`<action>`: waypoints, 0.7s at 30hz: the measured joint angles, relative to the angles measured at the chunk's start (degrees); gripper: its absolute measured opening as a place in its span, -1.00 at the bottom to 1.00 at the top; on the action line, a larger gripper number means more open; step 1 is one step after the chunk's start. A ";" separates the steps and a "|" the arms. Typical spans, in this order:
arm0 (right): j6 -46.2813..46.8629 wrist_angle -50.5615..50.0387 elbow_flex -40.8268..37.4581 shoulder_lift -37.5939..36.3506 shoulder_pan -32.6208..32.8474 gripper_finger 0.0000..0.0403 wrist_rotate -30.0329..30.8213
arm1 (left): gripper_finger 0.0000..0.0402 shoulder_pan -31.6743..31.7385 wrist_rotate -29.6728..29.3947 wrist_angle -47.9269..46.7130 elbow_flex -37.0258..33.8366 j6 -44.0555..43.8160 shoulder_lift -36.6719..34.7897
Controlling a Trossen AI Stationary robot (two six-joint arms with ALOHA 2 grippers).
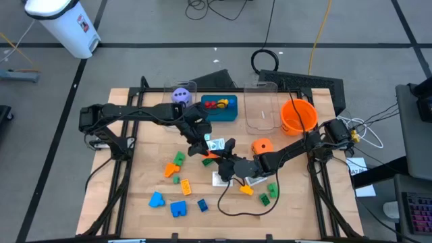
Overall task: Pick & Place Toys
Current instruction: Put the orange game piece into the blue bin
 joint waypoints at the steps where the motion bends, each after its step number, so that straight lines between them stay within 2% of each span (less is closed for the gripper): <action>1: 0.00 0.00 0.00 0.00 -0.02 -0.55 0.00 | -0.08 0.12 0.51 -0.16 0.00 0.04 0.00; 8: 0.11 0.73 0.00 0.00 -0.02 -0.55 -0.16 | -0.38 0.22 2.27 -0.76 0.00 -0.01 -0.02; 17: -0.50 1.09 0.00 0.02 -0.02 -0.55 -0.26 | -0.33 0.22 2.48 -3.04 0.01 2.04 -0.07; 21: -0.13 1.22 0.00 0.02 -0.02 -0.48 -0.53 | -0.38 0.21 2.68 -3.54 0.04 4.60 -0.07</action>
